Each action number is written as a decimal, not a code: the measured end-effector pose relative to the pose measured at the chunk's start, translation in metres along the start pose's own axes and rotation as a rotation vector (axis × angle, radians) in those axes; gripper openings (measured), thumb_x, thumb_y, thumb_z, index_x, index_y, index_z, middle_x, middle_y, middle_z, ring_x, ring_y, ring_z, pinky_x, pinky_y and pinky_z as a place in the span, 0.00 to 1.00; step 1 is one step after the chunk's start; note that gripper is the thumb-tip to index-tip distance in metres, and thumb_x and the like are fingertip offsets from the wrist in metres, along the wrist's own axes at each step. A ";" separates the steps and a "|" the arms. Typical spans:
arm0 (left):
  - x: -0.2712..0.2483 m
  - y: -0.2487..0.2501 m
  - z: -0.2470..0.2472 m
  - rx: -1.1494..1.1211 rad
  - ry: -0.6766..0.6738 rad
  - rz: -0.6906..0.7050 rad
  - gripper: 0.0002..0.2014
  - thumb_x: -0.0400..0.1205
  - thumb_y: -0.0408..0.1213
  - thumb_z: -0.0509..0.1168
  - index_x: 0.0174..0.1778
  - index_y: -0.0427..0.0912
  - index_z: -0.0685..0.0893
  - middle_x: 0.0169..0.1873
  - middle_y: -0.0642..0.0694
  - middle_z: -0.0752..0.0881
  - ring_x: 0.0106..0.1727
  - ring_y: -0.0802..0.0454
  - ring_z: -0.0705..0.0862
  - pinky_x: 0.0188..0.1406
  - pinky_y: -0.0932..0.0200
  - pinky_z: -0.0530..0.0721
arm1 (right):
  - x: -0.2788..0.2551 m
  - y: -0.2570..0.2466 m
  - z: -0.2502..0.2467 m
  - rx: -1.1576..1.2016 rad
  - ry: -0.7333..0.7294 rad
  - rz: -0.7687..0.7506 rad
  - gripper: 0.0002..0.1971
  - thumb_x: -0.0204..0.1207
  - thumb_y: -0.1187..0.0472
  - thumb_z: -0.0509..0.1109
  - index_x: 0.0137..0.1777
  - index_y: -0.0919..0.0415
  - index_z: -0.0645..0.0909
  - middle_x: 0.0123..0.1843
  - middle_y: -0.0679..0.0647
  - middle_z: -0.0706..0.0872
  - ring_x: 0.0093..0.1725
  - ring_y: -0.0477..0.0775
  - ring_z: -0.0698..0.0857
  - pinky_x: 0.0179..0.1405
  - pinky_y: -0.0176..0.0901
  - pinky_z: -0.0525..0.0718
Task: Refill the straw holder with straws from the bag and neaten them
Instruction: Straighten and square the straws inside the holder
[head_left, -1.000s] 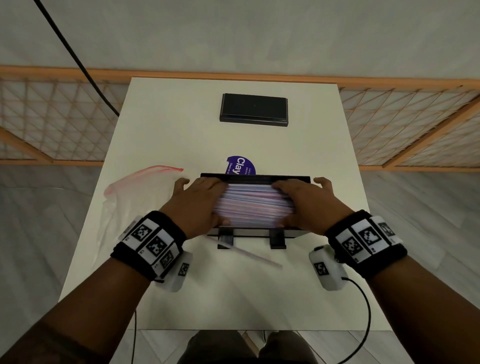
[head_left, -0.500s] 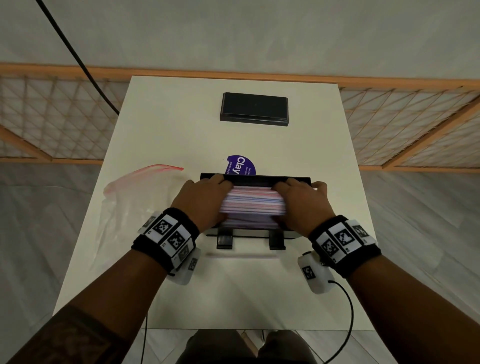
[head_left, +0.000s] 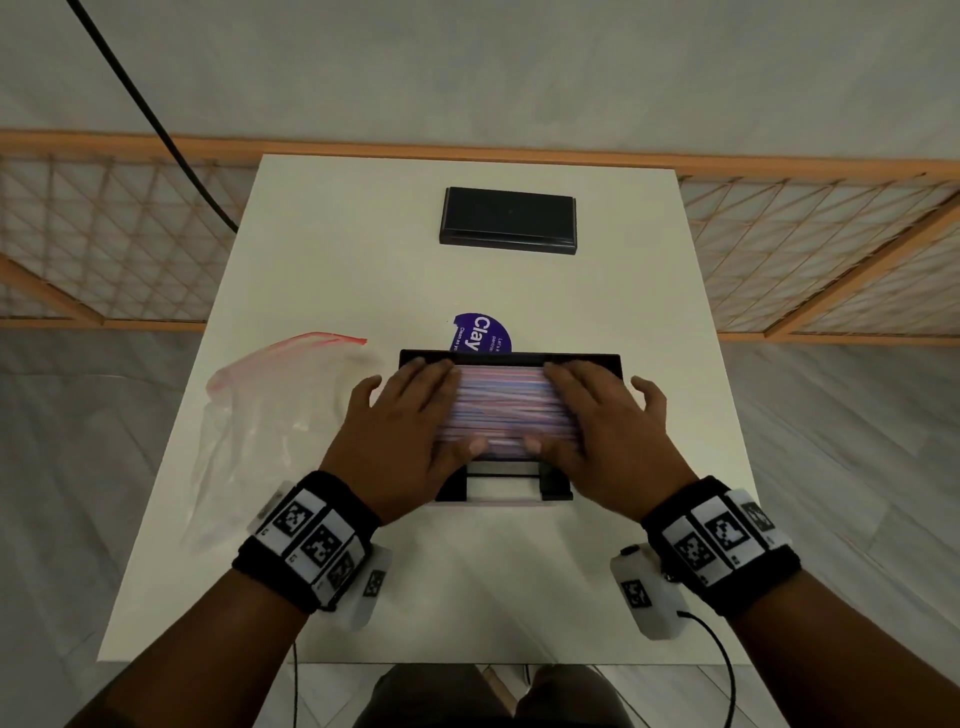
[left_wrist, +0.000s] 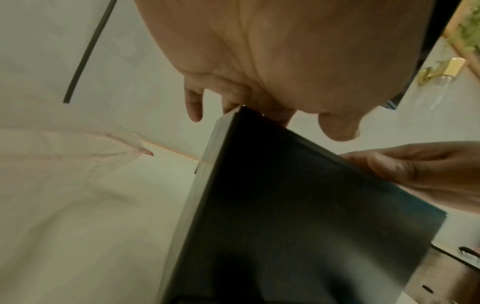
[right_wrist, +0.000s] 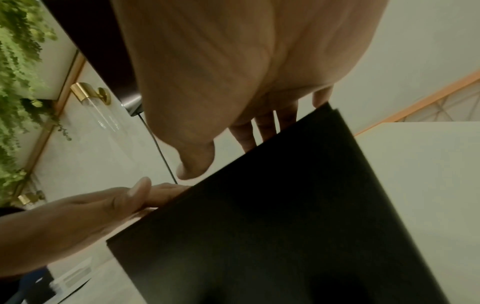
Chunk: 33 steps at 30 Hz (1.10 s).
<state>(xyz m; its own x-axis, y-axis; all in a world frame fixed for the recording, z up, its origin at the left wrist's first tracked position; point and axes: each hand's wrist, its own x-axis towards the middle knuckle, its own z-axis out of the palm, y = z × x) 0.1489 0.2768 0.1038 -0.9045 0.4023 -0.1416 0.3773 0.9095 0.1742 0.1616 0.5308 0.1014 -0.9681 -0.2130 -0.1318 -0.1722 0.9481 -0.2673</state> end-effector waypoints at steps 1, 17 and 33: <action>-0.003 0.001 0.003 0.031 -0.014 0.004 0.44 0.82 0.71 0.33 0.84 0.46 0.67 0.85 0.48 0.68 0.87 0.46 0.65 0.79 0.32 0.66 | -0.005 0.000 0.004 -0.054 -0.017 -0.021 0.42 0.77 0.25 0.46 0.85 0.47 0.65 0.84 0.49 0.71 0.82 0.51 0.70 0.79 0.69 0.58; -0.095 -0.012 0.050 -0.187 0.303 0.066 0.13 0.83 0.44 0.61 0.48 0.46 0.91 0.39 0.52 0.87 0.39 0.48 0.85 0.40 0.55 0.77 | -0.074 -0.016 0.016 0.169 -0.136 -0.090 0.15 0.86 0.46 0.62 0.67 0.43 0.83 0.53 0.43 0.92 0.46 0.48 0.90 0.48 0.40 0.86; -0.073 -0.018 0.110 -0.242 -0.151 -0.147 0.12 0.81 0.48 0.64 0.57 0.56 0.89 0.48 0.54 0.91 0.42 0.47 0.92 0.37 0.52 0.90 | -0.054 -0.019 0.095 -0.130 -0.511 0.051 0.14 0.89 0.54 0.56 0.70 0.56 0.72 0.51 0.55 0.91 0.44 0.62 0.89 0.39 0.47 0.78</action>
<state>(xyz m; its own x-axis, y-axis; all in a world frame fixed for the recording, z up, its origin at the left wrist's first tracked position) 0.2297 0.2425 0.0040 -0.8992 0.2959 -0.3223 0.1703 0.9152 0.3651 0.2346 0.5015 0.0230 -0.7693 -0.2232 -0.5987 -0.1799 0.9747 -0.1323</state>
